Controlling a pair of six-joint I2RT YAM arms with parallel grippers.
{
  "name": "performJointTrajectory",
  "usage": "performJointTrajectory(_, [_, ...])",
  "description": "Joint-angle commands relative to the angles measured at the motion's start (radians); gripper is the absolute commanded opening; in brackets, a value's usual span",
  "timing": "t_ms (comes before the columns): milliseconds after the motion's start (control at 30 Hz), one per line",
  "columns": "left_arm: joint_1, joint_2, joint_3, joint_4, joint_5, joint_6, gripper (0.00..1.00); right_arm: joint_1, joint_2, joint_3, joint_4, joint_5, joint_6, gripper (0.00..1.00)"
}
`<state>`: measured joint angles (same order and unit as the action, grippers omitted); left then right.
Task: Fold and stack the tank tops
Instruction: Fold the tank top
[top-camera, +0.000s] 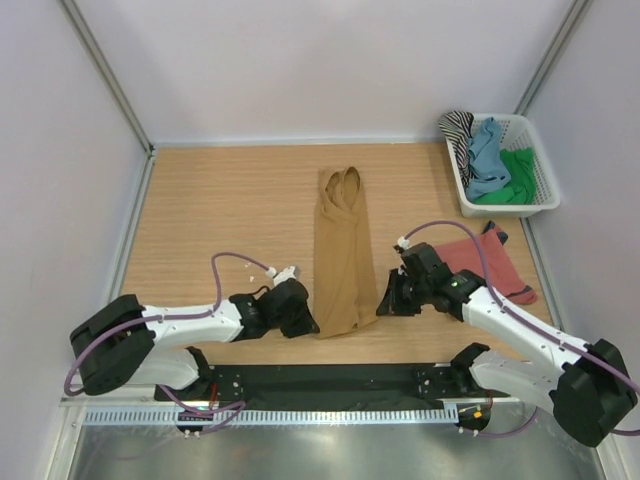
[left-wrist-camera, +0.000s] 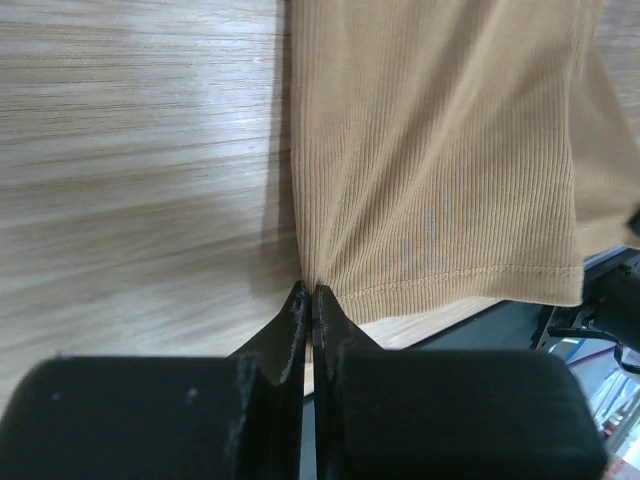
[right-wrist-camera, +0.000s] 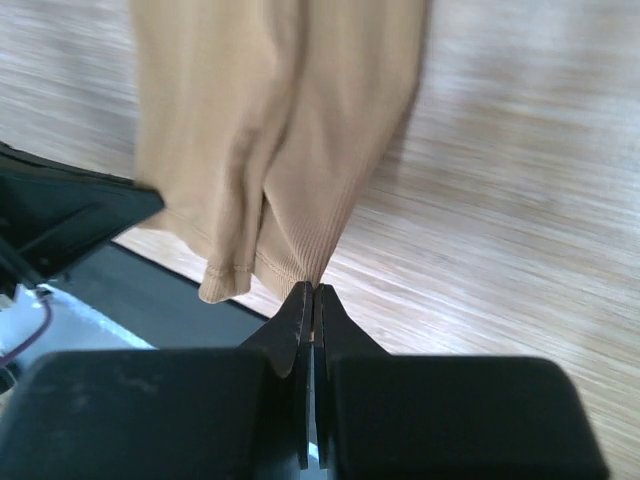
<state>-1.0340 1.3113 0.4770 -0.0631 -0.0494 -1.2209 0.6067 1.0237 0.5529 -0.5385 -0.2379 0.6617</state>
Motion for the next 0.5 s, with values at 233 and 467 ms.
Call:
performJointTrajectory(233, [0.061,-0.067,0.193,-0.224,-0.015,0.118,0.0,0.004,-0.001,0.185,-0.074,0.075,-0.057,0.01])
performJointTrajectory(467, [0.184,-0.064,0.293,-0.273,-0.007,0.21,0.0,-0.004,0.13,0.314,-0.049,0.147,-0.111,0.01])
